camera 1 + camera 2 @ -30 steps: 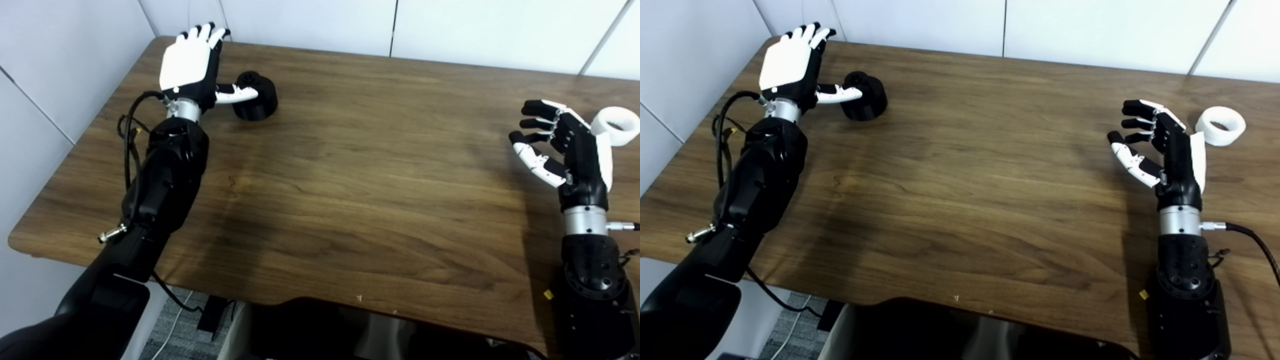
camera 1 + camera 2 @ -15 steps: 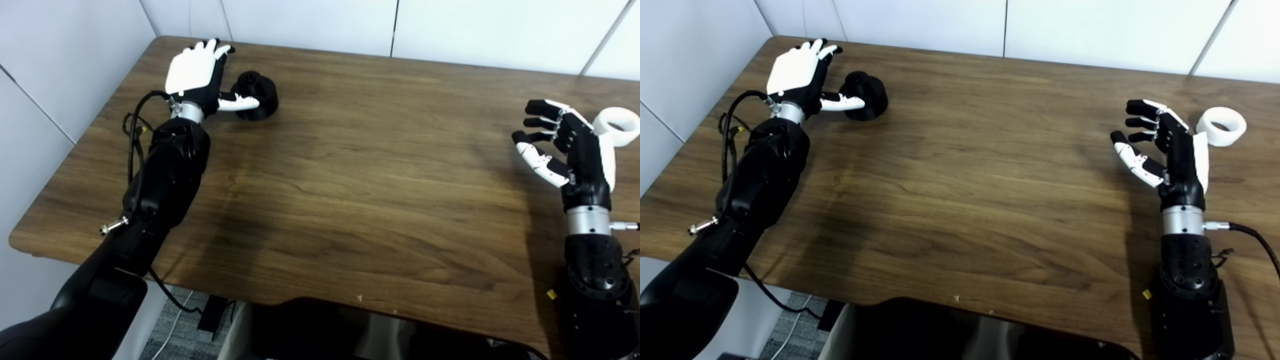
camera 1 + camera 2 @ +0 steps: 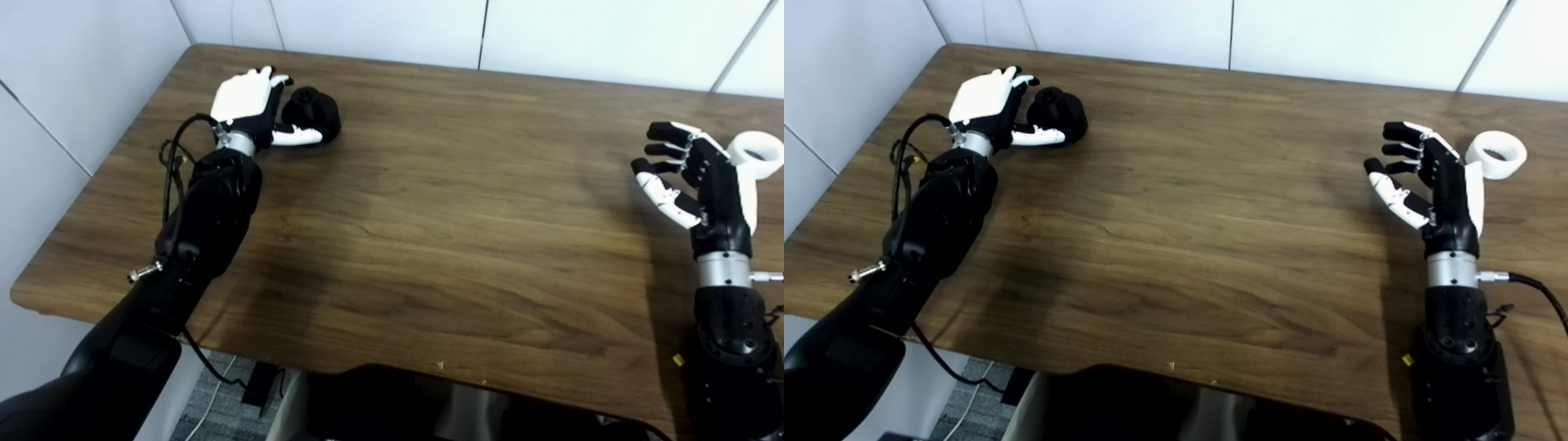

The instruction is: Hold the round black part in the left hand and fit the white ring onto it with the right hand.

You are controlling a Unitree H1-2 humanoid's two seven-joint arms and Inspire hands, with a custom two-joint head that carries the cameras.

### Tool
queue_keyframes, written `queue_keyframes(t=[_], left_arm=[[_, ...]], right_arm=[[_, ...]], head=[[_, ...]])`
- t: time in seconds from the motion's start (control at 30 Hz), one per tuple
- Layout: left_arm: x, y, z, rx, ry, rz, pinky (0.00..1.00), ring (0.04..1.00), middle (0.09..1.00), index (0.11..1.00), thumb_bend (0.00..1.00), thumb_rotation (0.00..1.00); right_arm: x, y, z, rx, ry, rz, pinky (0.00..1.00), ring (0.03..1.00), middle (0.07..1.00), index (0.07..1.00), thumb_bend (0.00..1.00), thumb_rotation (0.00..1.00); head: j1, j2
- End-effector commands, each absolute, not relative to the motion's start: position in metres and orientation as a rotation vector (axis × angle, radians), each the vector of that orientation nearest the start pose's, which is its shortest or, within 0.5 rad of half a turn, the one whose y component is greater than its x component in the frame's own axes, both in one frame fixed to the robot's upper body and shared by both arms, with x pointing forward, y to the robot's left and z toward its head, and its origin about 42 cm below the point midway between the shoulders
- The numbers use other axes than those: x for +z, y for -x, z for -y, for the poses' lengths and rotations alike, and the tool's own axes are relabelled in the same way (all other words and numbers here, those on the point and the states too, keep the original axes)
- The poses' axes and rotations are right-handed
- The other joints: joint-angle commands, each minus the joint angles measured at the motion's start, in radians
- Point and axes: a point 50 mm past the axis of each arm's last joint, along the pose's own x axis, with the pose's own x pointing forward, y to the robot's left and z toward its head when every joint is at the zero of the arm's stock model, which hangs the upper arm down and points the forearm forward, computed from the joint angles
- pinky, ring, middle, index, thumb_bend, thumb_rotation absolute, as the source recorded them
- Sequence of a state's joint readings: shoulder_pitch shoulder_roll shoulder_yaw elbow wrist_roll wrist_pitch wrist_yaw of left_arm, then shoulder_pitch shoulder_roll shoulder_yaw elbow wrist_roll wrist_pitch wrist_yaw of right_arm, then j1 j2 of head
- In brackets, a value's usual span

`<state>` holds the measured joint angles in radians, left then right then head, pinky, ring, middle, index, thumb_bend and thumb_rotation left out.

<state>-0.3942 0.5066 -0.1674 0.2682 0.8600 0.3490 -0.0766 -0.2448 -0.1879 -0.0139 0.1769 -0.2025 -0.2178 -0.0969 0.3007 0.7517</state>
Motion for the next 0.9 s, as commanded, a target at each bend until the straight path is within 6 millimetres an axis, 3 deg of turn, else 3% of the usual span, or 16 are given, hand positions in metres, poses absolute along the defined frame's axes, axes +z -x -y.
queue_keyframes(t=[0.0,0.3,0.87], left_arm=[[0.202,-0.419,-0.367,0.206,-1.417,-0.138,1.0,1.0,1.0,0.872,1.0,0.65],[0.189,-0.42,-0.363,0.209,-1.431,-0.169,1.0,1.0,1.0,0.881,1.0,0.63],[0.176,-0.424,-0.36,0.268,-1.427,-0.137,1.0,1.0,1.0,0.877,1.0,0.63]], right_arm=[[0.144,-0.356,0.271,-0.052,0.395,0.332,0.56,0.678,0.719,0.704,0.48,0.22],[0.143,-0.352,0.275,-0.06,0.4,0.325,0.56,0.67,0.714,0.702,0.47,0.18],[0.143,-0.348,0.278,-0.062,0.401,0.315,0.54,0.658,0.701,0.689,0.48,0.2]], head=[[-0.002,0.0],[-0.007,0.002],[-0.019,0.01]])
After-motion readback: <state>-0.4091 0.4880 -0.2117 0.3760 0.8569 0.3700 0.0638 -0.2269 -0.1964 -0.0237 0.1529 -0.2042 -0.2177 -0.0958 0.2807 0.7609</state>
